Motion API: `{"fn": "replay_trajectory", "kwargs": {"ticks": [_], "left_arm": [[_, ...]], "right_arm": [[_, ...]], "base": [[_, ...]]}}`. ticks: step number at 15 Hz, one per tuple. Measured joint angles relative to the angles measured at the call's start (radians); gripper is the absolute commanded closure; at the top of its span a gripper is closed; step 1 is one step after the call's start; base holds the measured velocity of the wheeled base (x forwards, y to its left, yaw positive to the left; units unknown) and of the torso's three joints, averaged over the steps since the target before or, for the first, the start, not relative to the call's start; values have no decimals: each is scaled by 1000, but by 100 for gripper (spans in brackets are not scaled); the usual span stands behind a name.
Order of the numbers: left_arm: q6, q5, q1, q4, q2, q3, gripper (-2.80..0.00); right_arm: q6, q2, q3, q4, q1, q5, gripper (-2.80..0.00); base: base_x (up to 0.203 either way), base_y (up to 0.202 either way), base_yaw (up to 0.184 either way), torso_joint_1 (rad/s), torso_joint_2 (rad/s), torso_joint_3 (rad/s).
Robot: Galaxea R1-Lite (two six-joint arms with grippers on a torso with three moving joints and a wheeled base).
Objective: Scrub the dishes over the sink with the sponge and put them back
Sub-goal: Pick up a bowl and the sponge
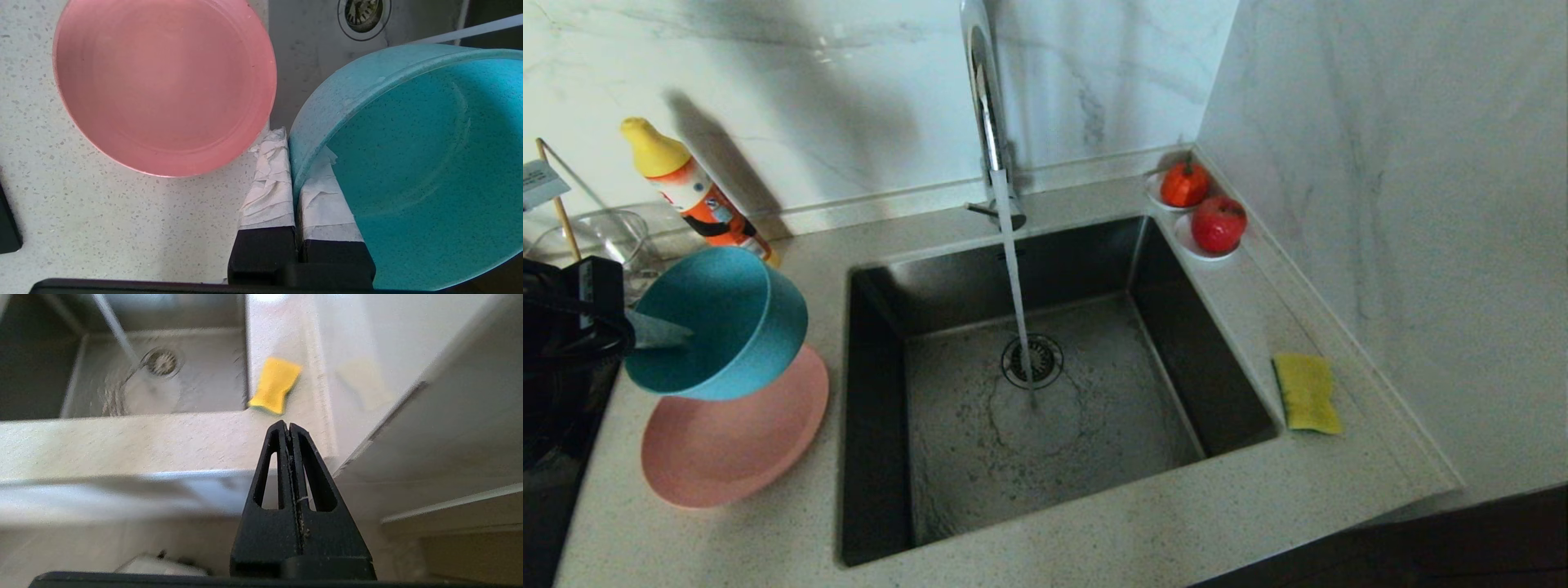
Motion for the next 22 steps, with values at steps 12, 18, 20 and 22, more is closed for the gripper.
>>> {"fn": "replay_trajectory", "kwargs": {"ticks": [12, 18, 20, 22], "left_arm": [[3, -3, -1, 0, 1, 9, 0], [9, -3, -1, -16, 9, 103, 0], [7, -2, -1, -78, 6, 139, 0], [6, 1, -1, -103, 6, 153, 0]], "right_arm": [[-40, 630, -265, 83, 7, 29, 0], [-11, 888, -233, -55, 75, -33, 0], [9, 954, -233, -99, 100, -71, 0], [31, 1008, -233, -129, 125, -91, 0]], "base": [[0, 0, 0, 0, 0, 0], [0, 0, 0, 0, 0, 0], [0, 0, 0, 0, 0, 0], [0, 0, 0, 0, 0, 0]]}}
